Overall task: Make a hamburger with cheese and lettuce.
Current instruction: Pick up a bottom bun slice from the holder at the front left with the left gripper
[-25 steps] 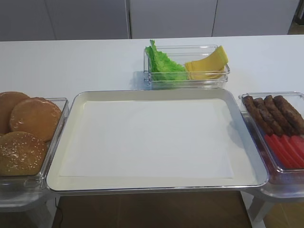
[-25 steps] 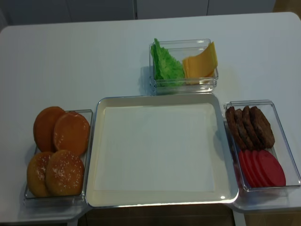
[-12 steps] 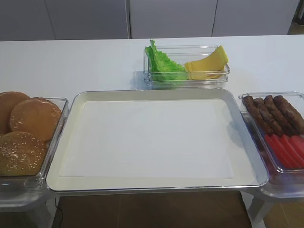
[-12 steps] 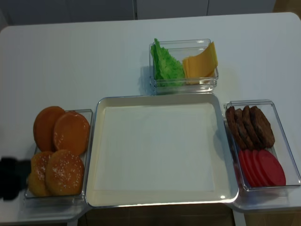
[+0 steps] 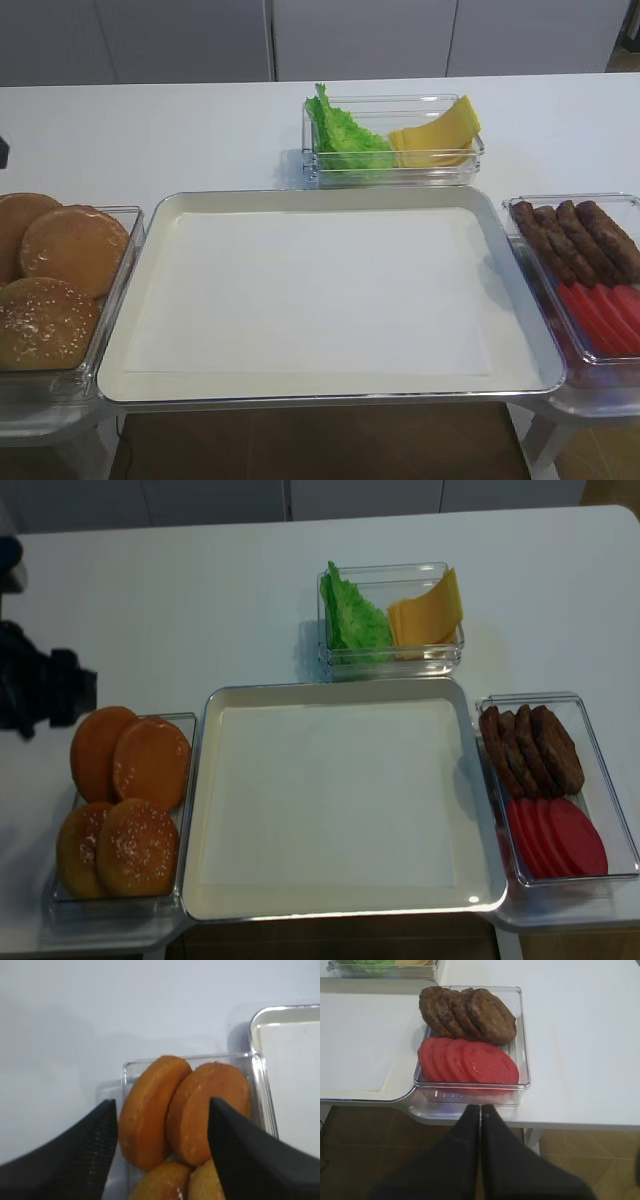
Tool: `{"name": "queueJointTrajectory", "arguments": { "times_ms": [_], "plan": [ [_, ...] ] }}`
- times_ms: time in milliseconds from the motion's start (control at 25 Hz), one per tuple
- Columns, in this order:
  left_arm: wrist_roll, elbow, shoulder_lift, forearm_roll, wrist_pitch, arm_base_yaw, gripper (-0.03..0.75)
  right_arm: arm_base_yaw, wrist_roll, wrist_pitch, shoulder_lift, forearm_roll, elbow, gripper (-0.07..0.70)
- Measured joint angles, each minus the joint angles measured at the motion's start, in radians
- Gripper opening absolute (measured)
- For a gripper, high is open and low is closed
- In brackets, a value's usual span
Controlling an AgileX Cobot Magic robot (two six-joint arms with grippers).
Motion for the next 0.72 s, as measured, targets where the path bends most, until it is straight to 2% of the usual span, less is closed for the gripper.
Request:
{"name": "queueJointTrajectory", "arguments": {
  "times_ms": [200,280,560,720],
  "plan": [
    [0.054,-0.088,0.145,-0.053,0.000,0.009,0.425,0.000,0.000,0.000,0.000,0.000,0.000,-0.004],
    [0.095,-0.113,0.176,-0.062,0.021,0.017,0.425,0.000,0.000,0.000,0.000,0.000,0.000,-0.004],
    [0.331,-0.237,0.252,-0.099,0.222,0.120,0.425,0.000,0.000,0.000,0.000,0.000,0.000,-0.004],
    [0.451,-0.301,0.294,-0.127,0.356,0.179,0.425,0.000,0.000,0.000,0.000,0.000,0.000,-0.004]
  ]
}}
